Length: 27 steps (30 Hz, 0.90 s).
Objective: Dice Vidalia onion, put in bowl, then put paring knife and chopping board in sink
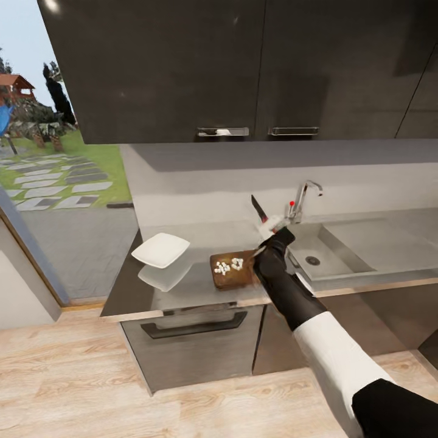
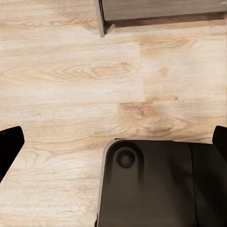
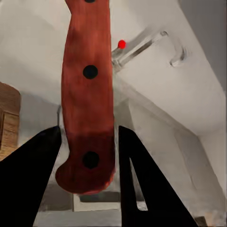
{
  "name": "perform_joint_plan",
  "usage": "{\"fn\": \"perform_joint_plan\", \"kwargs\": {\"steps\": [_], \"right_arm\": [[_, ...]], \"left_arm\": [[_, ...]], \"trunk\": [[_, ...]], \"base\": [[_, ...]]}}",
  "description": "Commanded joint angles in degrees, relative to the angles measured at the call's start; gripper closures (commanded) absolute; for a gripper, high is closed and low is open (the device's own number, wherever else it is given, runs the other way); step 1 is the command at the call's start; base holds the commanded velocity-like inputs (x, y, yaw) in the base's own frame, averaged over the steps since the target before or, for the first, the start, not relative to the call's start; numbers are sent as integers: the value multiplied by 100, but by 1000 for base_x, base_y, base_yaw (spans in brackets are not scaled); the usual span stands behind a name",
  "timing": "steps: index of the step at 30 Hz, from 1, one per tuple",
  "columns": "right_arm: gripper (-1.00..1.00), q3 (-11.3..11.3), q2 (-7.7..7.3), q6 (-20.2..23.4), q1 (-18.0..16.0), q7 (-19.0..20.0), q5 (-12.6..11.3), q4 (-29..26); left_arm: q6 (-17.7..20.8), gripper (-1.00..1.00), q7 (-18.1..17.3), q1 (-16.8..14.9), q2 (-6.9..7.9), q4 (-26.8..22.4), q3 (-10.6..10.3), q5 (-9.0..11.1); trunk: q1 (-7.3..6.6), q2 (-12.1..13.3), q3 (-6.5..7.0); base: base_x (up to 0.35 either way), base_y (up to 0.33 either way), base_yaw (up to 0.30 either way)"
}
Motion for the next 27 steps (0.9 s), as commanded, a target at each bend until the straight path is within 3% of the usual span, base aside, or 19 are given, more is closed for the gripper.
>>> {"fn": "perform_joint_plan", "kwargs": {"steps": [1,2,4,7,10,16,27], "right_arm": [[100,-478,-5,-53,-6,197,-96,-244],[100,-879,-6,-152,-6,446,-95,-438],[100,-1436,-4,-364,-6,878,-94,-700],[100,-1770,-1,-503,-6,1252,-125,-776],[100,-1874,-15,-549,-6,1387,-419,-555],[100,-1987,-118,-863,-6,1446,-1566,399],[100,-1994,-129,-1075,-6,1419,-1710,1039]], "left_arm": [[-7,-100,21,2,3,-11,-50,58],[-7,-100,21,2,3,-13,-50,57],[-7,-100,21,2,3,-17,-50,57],[-7,-100,21,2,3,-33,-50,57],[-1,-100,21,2,3,-43,-50,57],[18,-100,32,2,3,-12,-50,72],[27,-100,62,2,3,57,-46,82]], "trunk": [[3,-8,-10],[3,-8,-10],[3,-8,-10],[3,-8,-10],[3,-8,-10],[3,-8,-10],[3,-8,-10]], "base": [[0,0,0],[0,0,0],[0,0,0],[0,0,0],[0,0,0],[74,-90,0],[159,-262,0]]}}
